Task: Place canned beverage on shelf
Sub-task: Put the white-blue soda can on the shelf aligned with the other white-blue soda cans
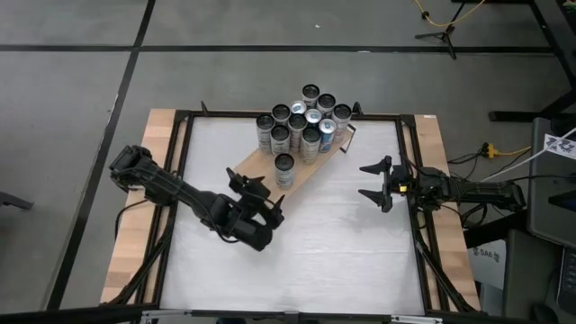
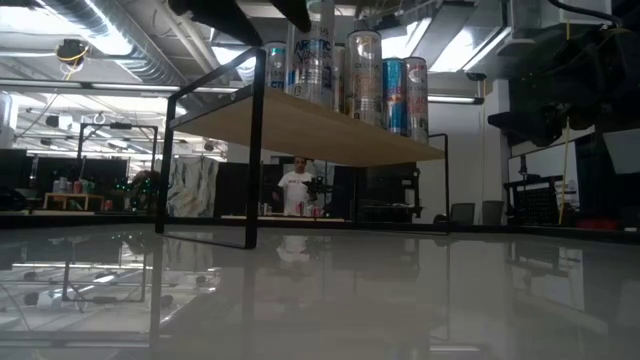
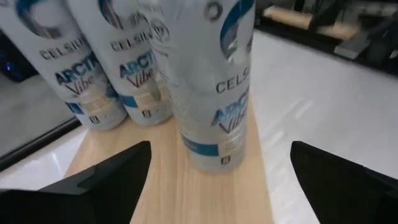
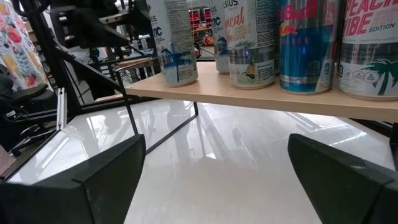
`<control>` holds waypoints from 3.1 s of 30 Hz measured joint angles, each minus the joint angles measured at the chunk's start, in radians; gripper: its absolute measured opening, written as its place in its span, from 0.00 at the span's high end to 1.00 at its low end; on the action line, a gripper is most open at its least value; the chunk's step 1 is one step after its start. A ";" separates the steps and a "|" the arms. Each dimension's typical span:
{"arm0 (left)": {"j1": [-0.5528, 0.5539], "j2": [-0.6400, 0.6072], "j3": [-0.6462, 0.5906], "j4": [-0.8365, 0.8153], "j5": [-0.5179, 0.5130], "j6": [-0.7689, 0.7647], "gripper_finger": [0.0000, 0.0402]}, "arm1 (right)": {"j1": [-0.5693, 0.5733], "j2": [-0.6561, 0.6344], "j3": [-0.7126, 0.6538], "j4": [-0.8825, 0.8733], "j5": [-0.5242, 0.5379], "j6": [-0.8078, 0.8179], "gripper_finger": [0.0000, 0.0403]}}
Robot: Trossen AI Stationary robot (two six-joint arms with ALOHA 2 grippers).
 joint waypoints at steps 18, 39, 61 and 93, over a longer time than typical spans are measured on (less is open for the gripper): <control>-0.001 0.000 -0.078 0.106 -0.073 -0.028 0.40 | 0.000 0.000 0.000 0.000 0.000 0.000 0.04; 0.106 0.000 -0.079 0.147 -0.016 0.055 0.44 | 0.000 0.000 0.000 0.000 0.000 0.000 0.04; 0.151 0.000 -0.079 0.206 0.059 0.159 0.44 | 0.000 0.000 0.000 0.000 0.000 0.000 0.04; 0.221 0.000 -0.079 0.070 0.051 0.079 0.44 | 0.000 0.000 0.000 0.000 0.000 0.000 0.04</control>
